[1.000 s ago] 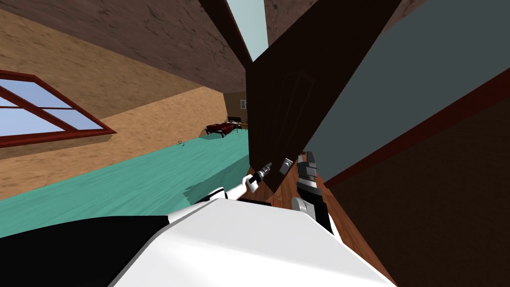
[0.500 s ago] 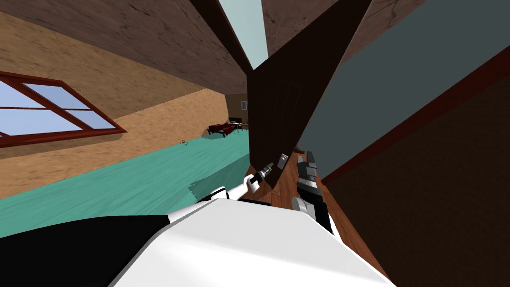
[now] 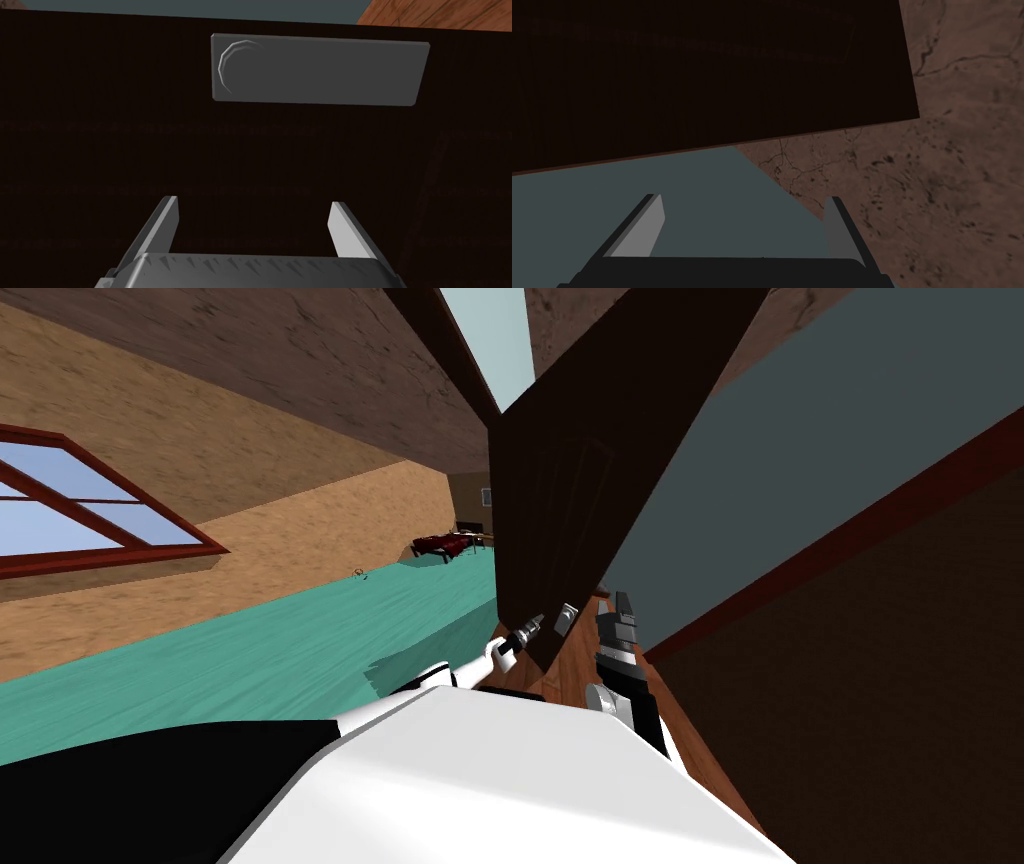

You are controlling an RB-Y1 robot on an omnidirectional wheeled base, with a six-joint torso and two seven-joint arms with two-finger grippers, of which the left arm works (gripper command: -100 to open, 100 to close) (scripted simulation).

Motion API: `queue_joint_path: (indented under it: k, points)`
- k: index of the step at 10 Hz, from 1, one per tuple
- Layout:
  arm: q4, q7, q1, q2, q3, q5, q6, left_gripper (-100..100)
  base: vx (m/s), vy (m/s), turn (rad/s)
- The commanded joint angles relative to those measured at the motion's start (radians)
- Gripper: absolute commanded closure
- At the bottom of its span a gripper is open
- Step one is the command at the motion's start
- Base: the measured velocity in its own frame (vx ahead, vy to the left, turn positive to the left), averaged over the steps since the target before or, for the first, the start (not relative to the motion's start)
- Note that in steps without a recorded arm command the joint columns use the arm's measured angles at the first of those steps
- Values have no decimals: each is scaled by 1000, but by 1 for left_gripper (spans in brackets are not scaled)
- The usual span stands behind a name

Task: Push the door open

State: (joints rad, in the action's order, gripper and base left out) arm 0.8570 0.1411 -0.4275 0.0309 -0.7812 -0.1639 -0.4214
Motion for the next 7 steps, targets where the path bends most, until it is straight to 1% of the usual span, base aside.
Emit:
queue_joint_path:
  k: [1,3,4,5,6,7]
  points:
    - [-9,-5,-2,0,7,1,-3,-100,163,-210,-27]
    - [-14,-9,-2,-10,13,3,-5,-100,149,-254,-23]
    - [-17,-11,-2,-24,17,3,-6,-100,123,-241,-28]
    - [-20,-14,-2,-45,21,4,-8,-100,95,-266,-30]
    - [-12,-13,2,-31,18,4,-5,-100,38,-126,9]
    - [-12,-13,2,-31,18,4,-5,100,-3,15,0]
